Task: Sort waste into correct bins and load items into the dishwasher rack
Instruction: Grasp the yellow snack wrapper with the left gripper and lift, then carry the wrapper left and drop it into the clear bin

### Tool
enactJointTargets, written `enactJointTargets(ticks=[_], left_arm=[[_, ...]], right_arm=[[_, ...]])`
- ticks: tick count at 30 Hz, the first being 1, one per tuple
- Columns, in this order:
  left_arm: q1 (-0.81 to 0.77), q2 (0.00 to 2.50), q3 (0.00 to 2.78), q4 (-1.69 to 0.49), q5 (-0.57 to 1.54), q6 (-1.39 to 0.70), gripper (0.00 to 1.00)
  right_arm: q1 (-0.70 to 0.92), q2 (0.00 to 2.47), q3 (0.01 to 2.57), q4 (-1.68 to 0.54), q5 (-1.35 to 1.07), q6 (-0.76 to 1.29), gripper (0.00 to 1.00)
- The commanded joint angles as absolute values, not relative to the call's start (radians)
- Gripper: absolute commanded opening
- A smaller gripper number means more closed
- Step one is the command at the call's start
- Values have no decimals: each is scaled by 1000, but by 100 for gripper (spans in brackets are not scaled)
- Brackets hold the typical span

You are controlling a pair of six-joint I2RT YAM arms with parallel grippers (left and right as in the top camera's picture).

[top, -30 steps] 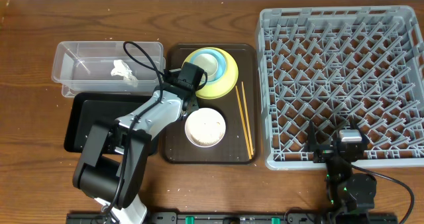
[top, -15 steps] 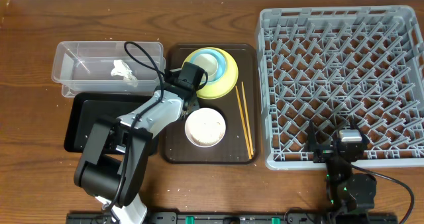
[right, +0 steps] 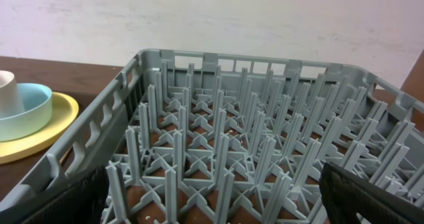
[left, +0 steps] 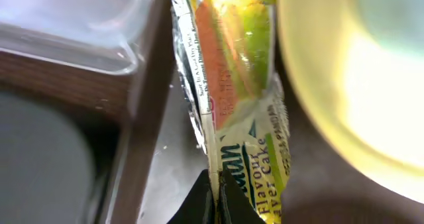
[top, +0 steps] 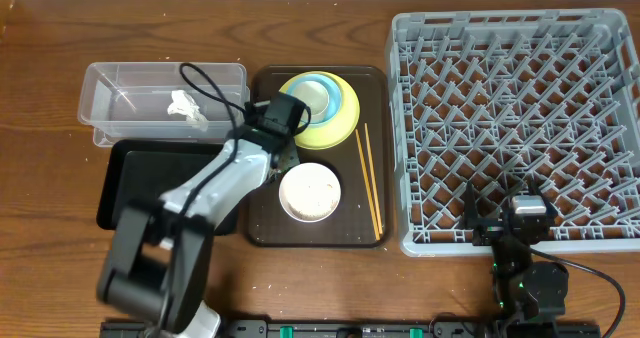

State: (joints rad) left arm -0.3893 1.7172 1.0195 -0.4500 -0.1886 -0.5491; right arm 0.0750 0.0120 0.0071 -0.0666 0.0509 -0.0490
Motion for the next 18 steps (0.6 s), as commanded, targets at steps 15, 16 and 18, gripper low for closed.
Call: enactJointTargets(ticks=[15, 16, 18], left_arm=[[-320, 1278, 1016, -423, -192, -551, 6], [-300, 1270, 1016, -412, -192, -551, 6], [-263, 1268, 1016, -393, -192, -551, 6]], right_arm=[[65, 6, 5, -70, 47, -61, 99], [65, 6, 5, -70, 47, -61, 99], [65, 6, 5, -70, 47, -61, 99]])
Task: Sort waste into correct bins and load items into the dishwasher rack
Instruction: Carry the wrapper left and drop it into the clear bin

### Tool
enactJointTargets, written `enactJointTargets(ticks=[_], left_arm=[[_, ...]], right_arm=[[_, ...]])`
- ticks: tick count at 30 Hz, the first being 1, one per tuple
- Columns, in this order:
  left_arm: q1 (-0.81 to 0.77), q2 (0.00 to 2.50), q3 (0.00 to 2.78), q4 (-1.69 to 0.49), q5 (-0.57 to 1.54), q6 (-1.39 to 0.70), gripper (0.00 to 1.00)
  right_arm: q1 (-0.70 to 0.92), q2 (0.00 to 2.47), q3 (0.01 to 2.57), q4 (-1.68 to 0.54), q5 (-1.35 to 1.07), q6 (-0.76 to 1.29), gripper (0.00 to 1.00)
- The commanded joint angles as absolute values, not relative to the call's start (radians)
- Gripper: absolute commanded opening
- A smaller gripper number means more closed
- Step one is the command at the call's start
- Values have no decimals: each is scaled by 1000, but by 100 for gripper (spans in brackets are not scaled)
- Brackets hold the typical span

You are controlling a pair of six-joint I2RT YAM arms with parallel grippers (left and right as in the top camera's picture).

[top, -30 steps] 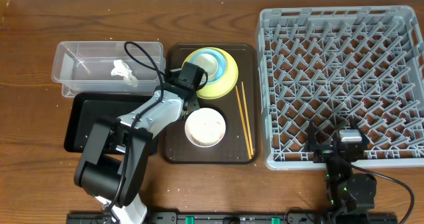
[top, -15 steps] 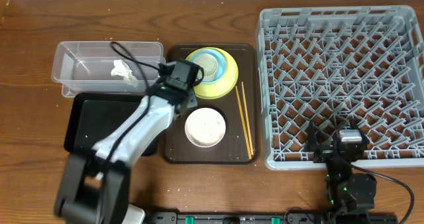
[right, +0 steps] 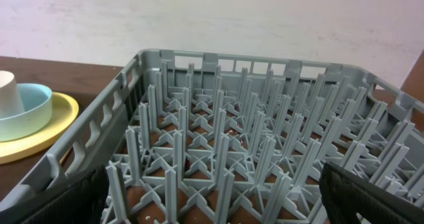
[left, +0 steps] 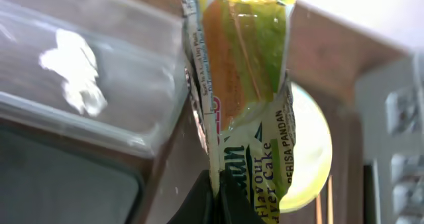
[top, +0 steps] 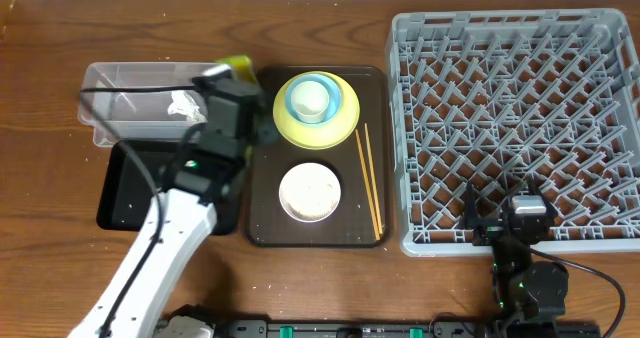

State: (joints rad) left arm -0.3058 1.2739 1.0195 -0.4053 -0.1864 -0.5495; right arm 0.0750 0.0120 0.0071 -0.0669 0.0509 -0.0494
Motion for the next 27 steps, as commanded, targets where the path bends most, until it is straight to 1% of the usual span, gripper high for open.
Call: enactJointTargets(ticks=[1, 5, 11, 20, 22, 23, 26, 27], left_arm=[[-246, 1271, 1016, -385, -192, -551, 7], [-179, 1301, 1016, -358, -193, -559, 6], [-95, 1404, 1016, -225, -193, -561, 6], [-39, 1608, 1016, -59, -195, -561, 7], [-35, 1629, 1016, -43, -195, -561, 17], [-34, 1634, 1016, -43, -195, -561, 24], [-34, 1634, 1016, -43, -195, -557, 43], [-34, 1634, 1016, -43, -195, -557, 43]], right_arm=[[65, 6, 5, -71, 47, -61, 99], [65, 6, 5, -71, 47, -61, 99], [65, 6, 5, -70, 47, -61, 99], [65, 6, 5, -70, 47, -61, 99], [65, 6, 5, -70, 47, -61, 99], [65, 6, 5, -70, 47, -61, 99], [65, 6, 5, -70, 47, -61, 99], [65, 6, 5, -70, 47, -61, 99]])
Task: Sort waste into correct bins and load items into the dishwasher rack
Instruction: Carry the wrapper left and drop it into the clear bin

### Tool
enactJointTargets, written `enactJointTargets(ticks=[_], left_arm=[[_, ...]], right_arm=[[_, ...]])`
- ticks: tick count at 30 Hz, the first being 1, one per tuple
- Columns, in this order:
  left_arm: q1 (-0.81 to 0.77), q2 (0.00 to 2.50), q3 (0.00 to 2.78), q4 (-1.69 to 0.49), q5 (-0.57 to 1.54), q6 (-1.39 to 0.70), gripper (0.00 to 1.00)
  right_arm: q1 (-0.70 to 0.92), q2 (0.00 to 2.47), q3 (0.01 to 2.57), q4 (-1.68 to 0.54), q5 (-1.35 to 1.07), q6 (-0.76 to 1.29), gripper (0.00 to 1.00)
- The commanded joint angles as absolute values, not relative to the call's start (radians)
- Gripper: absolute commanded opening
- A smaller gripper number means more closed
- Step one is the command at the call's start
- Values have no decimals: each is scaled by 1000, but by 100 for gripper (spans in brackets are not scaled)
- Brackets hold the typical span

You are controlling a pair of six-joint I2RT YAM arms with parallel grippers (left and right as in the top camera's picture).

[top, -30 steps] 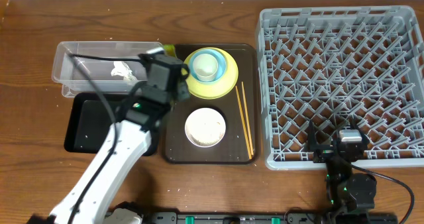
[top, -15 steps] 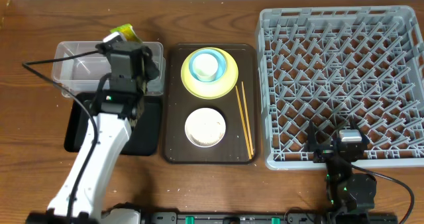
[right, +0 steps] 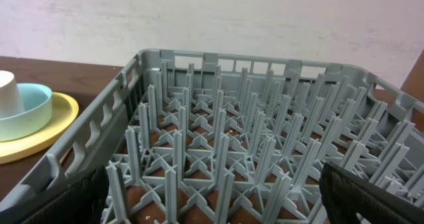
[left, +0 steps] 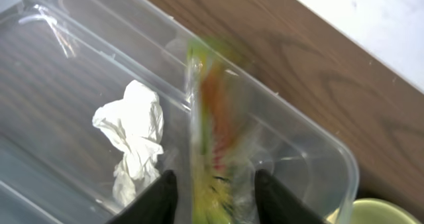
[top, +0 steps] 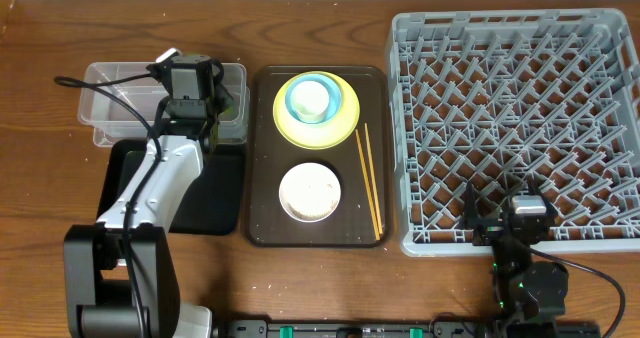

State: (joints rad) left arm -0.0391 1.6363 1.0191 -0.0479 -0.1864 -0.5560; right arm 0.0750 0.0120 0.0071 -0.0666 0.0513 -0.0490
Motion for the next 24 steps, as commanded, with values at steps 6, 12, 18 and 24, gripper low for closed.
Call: enactJointTargets(ticks=[6, 12, 18, 24], left_arm=[[-36, 1584, 1016, -54, -186, -545, 46], [-50, 1427, 1016, -170, 0, -546, 46], [-126, 1254, 1016, -358, 83, -546, 44], [-260, 1154, 1016, -473, 83, -543, 39]], right_arm=[[65, 6, 5, -70, 47, -61, 99], [65, 6, 5, -70, 47, -61, 99], [65, 6, 5, -71, 47, -61, 99], [65, 6, 5, -70, 47, -61, 99]])
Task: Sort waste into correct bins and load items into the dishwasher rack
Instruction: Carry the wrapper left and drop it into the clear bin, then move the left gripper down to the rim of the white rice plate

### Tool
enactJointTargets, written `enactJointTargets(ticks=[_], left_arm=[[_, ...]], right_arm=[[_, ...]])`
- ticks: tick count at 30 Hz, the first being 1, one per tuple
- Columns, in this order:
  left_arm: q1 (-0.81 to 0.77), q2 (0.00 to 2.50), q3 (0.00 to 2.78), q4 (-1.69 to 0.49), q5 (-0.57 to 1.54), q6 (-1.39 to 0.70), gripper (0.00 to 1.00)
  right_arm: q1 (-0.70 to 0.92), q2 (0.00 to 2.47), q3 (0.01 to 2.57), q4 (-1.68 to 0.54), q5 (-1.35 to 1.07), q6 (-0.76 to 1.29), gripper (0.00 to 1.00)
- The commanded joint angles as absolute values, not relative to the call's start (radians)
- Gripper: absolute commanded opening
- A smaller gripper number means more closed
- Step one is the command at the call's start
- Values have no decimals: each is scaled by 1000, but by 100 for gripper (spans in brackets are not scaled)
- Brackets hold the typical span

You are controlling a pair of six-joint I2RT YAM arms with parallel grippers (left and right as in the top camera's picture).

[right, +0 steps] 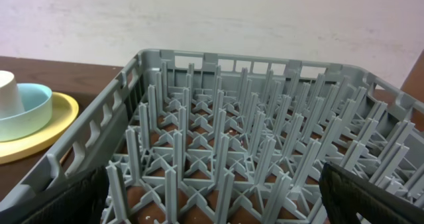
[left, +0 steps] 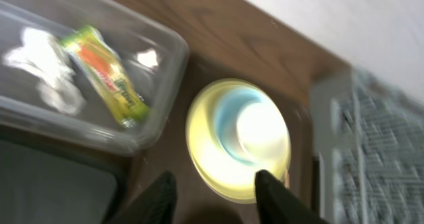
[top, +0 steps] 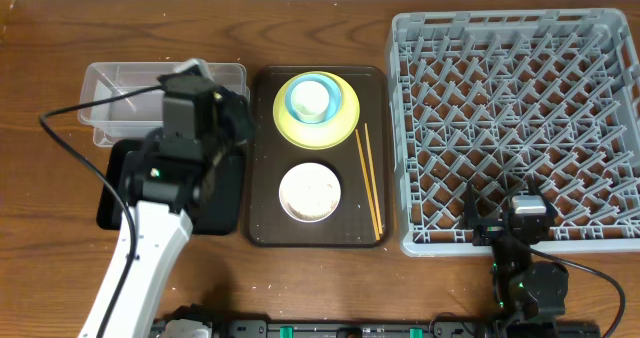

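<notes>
A green and orange snack wrapper [left: 103, 75] lies in the clear plastic bin [top: 120, 78], next to a crumpled white tissue [left: 43, 68]. My left gripper [left: 215, 197] is open and holds nothing. It hangs high over the gap between the bin and the brown tray [top: 262, 218], seen from above as the left gripper [top: 235, 120]. On the tray are a yellow plate [top: 345, 128] holding a blue bowl [top: 292, 96] with a white cup [top: 312, 98], a white bowl [top: 310, 191] and two chopsticks [top: 370, 178]. My right gripper [right: 212, 207] is open at the near edge of the grey dish rack [top: 520, 128].
A black tray [top: 115, 193] lies in front of the clear bin, partly under my left arm. The rack's upright pegs [right: 218, 144] fill the right wrist view. A white wall runs behind the table.
The wrapper was a blur between my open left fingers over the clear bin; now it lies in the bin. My left gripper has moved right, toward the yellow plate. The right arm is unchanged.
My left gripper was shut on the wrapper at the brown tray beside the yellow plate. Then it held the wrapper up near the clear bin's right end. Then it was open over the bin. Now the wrapper rests beside the tissue.
</notes>
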State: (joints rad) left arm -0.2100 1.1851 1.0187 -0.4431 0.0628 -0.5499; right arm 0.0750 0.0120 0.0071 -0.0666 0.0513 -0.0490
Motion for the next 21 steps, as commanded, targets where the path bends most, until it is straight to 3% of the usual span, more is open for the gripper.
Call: enactJointTargets(ticks=[1, 4, 13, 21], left_arm=[[-285, 1147, 1016, -494, 83, -543, 37], [-360, 1143, 1016, -564, 83, -543, 30], [-529, 1237, 1016, -703, 59, -542, 22], [-604, 1379, 1016, -722, 59, -542, 22]], right_arm=[[65, 6, 5, -70, 47, -61, 99], [65, 6, 5, -70, 47, -61, 99], [65, 6, 5, -70, 47, -61, 99], [65, 6, 5, -70, 47, -61, 99]])
